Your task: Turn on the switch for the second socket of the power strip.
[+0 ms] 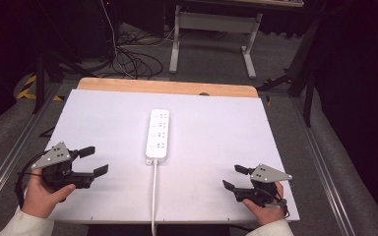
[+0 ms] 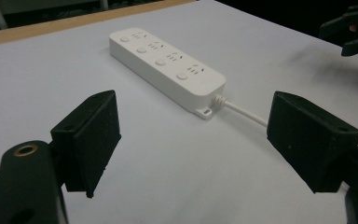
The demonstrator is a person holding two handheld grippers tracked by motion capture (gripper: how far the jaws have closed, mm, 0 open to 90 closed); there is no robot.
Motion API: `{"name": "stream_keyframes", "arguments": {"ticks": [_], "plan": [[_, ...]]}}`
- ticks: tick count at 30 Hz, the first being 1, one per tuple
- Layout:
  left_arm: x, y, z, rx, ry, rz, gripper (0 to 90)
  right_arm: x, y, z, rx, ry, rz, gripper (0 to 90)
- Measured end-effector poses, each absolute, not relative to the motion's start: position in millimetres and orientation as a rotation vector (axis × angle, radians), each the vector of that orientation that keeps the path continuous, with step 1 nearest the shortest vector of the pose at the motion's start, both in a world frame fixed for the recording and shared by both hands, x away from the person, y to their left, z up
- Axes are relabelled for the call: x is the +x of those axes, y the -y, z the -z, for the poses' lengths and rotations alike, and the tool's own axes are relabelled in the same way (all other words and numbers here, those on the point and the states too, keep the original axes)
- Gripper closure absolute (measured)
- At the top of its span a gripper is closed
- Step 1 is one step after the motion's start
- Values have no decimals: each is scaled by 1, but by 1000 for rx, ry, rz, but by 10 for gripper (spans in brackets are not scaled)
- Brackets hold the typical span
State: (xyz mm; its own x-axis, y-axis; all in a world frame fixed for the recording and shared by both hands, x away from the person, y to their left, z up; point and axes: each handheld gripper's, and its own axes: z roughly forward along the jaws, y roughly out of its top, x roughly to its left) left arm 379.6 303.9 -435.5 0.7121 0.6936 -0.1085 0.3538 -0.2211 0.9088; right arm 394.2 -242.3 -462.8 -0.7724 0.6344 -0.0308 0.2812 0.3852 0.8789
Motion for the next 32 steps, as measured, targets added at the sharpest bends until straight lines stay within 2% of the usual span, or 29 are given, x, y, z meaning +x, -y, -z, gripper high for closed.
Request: {"name": "stream_keyframes", "arguments": {"ticks": [4,13,18,28,32], "plan": [[375,-314,447,1843,-798,-383,130,394,242,463,792,-2289,-1342,312],[364,-324,475,1859,-829,-450,114,394,243,463,792,-2289,-1346,312],[359,-331,487,1826,-883,-426,114,394,243,463,792,-2292,-1342,313],[360,-335,485,1809,-888,-377,87,395,243,463,791,-2292,-1341,312],[359,-333,484,1824,-881,-427,85,395,243,463,789,-2292,-1334,312]]}}
